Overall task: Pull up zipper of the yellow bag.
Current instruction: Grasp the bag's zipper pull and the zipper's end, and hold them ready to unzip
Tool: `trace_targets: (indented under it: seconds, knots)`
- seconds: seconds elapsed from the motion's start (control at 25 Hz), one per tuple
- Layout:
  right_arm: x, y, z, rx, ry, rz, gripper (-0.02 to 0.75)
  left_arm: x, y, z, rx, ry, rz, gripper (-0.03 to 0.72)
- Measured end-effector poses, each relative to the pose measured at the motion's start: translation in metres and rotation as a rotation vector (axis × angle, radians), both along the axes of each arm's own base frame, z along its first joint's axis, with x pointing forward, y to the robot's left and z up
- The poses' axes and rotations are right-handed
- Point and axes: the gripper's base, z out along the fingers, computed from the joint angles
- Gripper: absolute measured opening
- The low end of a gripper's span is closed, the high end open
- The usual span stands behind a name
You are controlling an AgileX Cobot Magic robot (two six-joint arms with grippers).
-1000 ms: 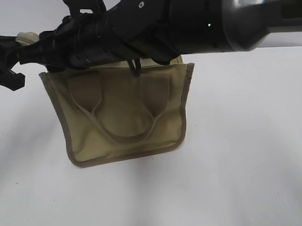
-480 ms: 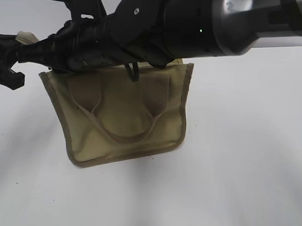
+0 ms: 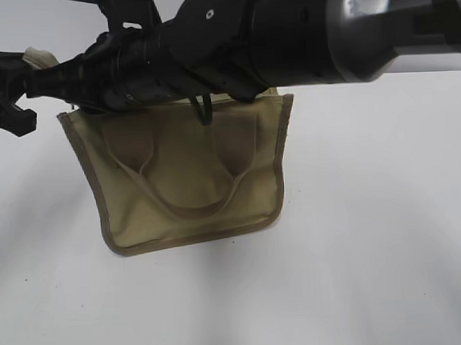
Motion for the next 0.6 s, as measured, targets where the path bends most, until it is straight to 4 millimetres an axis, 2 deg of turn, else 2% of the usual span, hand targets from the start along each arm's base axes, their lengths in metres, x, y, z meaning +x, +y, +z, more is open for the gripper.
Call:
trace_targets:
  seconds: [0.36, 0.6]
  knots:
    - [-0.002, -0.008, 0.023, 0.009, -0.024, 0.044, -0.015, 0.001, 0.002, 0.001, -0.041, 0.008, 0.032, 0.005]
    - [0.01, -0.022, 0.023, -0.012, 0.024, 0.069, -0.015, 0.002, 0.003, 0.002, -0.063, 0.011, 0.049, 0.005]
